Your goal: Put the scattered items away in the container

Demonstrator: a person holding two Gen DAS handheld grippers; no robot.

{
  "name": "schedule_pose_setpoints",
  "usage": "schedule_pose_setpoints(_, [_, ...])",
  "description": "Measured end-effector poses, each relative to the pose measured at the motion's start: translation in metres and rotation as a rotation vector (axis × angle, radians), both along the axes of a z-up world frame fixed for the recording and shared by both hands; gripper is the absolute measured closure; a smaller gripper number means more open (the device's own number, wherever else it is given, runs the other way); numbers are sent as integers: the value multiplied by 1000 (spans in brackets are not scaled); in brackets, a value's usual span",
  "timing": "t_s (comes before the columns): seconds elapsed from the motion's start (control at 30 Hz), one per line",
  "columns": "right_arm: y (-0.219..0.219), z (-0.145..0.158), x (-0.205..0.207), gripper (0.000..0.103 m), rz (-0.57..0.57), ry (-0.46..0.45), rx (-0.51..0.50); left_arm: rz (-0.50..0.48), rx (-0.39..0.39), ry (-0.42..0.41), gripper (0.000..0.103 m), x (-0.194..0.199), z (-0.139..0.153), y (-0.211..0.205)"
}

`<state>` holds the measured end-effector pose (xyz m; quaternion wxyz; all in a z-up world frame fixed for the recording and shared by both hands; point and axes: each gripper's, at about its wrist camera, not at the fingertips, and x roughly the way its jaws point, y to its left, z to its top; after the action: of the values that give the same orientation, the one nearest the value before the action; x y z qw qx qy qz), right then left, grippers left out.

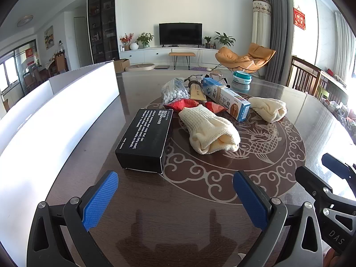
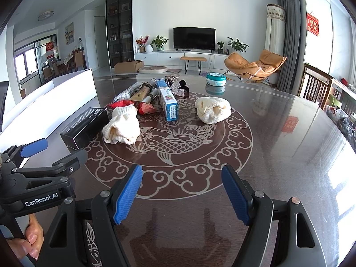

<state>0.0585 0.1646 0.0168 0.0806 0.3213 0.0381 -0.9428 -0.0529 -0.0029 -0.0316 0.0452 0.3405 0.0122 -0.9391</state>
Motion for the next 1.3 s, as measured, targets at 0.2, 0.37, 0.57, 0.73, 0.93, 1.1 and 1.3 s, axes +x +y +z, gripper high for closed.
schedule_pose_setpoints(0.2, [0,0,0,28,0,0,-1,0,0,-2,0,0,0,0])
schedule_pose_setpoints(0.37, [0,0,0,28,0,0,-1,0,-1,-1,0,0,0,0])
schedule_pose_setpoints(0.57, [0,0,0,28,0,0,-2,1,0,-1,0,-1,0,0])
schedule_pose_setpoints(0.73, [0,0,0,28,0,0,-2,1,-1,-1,0,-1,0,0])
schedule_pose_setpoints(0.93, [1,0,0,28,0,-2,-3,-5,2,-8,0,-2,-2,1])
schedule_pose_setpoints(1.1, [1,-1,-2,28,-2,-18,-8,-25,11,-37,0,-8,-6,3])
schedule_pose_setpoints(1.3, [4,-3,-5,28,-11,-33,-22,-15,35,-79,0,-7,-5,0])
